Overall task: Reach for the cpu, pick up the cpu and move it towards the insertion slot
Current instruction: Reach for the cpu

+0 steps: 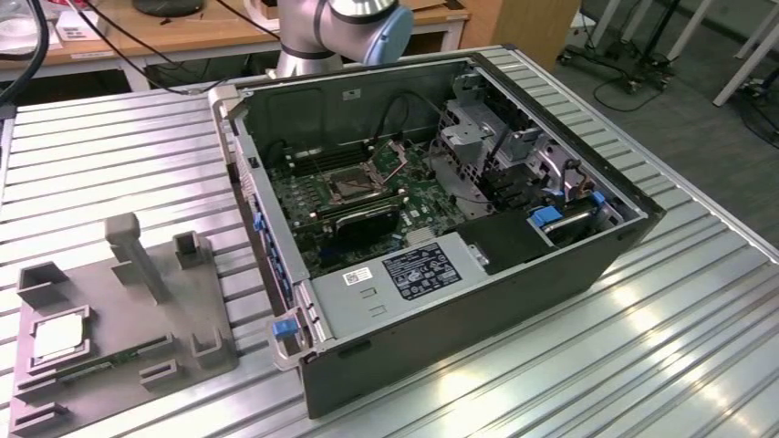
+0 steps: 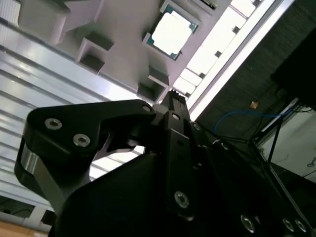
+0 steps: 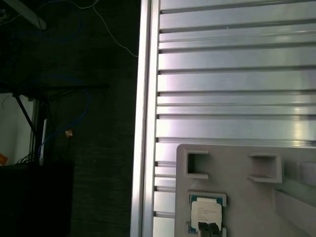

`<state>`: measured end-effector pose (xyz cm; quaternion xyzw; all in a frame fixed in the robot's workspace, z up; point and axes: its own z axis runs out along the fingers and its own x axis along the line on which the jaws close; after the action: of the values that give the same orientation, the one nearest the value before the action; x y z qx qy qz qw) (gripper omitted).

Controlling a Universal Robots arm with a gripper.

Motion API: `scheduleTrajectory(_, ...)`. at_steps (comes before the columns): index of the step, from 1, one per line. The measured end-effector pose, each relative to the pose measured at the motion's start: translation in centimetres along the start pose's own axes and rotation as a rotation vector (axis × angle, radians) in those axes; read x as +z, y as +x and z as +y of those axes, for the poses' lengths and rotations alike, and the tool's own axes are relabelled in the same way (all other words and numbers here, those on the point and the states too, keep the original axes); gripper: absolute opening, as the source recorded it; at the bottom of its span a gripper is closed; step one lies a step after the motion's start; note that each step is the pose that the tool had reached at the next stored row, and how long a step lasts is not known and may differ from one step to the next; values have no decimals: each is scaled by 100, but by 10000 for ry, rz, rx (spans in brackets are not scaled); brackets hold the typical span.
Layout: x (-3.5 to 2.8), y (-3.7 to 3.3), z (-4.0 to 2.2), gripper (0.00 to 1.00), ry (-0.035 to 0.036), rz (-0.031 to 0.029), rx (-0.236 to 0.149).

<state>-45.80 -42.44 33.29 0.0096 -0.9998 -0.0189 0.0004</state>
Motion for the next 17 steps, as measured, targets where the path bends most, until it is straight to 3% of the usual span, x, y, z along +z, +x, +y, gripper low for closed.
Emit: scheduleTrajectory(17, 12, -1, -15, 11, 17, 0, 0)
